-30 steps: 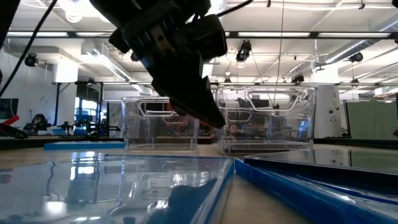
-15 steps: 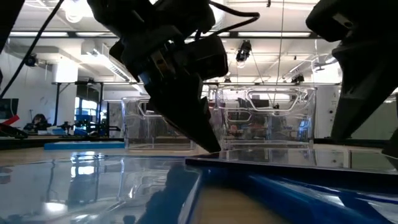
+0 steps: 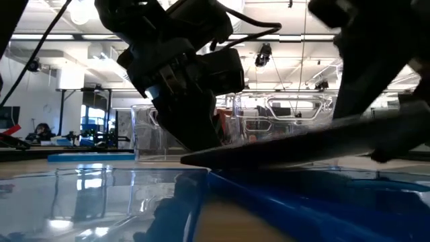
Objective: Pick & place jewel cases by type
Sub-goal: Put the black CD case into the right transparent bin
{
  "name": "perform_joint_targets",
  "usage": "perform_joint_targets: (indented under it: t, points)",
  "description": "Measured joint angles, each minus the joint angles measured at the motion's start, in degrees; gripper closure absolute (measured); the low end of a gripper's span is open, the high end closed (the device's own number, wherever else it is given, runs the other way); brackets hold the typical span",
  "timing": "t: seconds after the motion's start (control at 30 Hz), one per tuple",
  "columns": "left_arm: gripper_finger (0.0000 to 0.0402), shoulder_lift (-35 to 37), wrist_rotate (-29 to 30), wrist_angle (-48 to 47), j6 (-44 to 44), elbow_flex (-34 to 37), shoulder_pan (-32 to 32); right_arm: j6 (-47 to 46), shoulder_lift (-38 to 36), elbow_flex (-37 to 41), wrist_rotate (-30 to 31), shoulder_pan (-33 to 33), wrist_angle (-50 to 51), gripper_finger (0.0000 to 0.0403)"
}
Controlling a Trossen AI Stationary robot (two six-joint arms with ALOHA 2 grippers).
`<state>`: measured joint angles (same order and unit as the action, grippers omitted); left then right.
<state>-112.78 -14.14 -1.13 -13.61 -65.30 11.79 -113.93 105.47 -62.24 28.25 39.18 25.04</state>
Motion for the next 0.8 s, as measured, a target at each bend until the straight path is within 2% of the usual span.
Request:
perform_joint_targets:
  t: [0.2,0.4,0.6,0.8]
  points:
    - [0.0364,0.01,0.69,1.09,0.05,-0.04,-0.06,1.72,-0.87,-1.82,0.75,-0.38,-0.67,0.0179]
    - [0.0364,0.01,0.6,1.41,0.01,-0.04,-0.07,-8.16,-0.7,-2.23,0.54,-1.19,-0.64,0.0179]
    - [0.0364,0.01,0.4,1.24,-0.02,-0.04,-0.04,-10.04,-0.85,-2.14,0.52,-1.55,-1.11,0.0182]
    - [0.0364,0.08,0.25,1.14,-0.23,-0.04,-0.04,-7.06,-1.05,-2.1,0.42,-1.51,-1.84,0.023]
